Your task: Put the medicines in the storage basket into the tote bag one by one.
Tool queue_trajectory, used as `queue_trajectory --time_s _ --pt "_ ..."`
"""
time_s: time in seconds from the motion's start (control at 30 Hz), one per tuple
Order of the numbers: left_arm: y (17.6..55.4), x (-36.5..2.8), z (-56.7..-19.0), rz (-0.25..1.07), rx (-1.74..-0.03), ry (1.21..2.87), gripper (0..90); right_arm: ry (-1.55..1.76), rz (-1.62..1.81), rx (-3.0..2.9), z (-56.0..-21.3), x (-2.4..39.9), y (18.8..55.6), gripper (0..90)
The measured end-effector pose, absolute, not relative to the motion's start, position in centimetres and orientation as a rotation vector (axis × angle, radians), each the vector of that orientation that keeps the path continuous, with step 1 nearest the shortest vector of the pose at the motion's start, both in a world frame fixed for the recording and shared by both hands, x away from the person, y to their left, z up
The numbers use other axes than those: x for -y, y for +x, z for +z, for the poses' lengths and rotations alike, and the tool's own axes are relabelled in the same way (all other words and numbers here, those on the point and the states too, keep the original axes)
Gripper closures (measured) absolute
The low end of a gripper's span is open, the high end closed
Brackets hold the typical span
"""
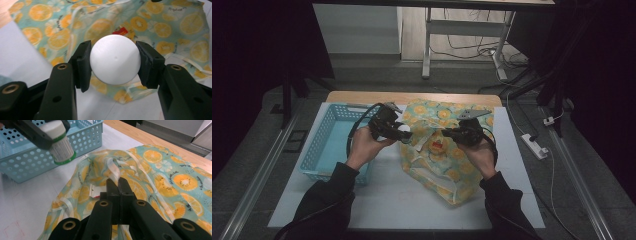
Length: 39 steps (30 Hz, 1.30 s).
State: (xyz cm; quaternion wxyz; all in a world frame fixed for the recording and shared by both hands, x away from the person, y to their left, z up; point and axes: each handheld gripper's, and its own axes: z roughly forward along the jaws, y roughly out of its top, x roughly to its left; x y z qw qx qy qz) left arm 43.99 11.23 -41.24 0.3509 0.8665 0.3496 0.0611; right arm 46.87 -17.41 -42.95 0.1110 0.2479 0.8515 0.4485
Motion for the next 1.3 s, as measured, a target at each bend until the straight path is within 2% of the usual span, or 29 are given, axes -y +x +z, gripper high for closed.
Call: queue_trajectory --time_s 0.73,1.3 --pt "45.1 -5.2 -43.4 0.125 -0.777 2.317 50.4 0.726 1.324 -2.492 -42.8 17.5 46.9 90.0" --pt "47.3 -2.5 -45.0 0.13 -0.799 2.321 50.4 0.729 1.32 -2.496 -42.9 17.4 46.9 90.0"
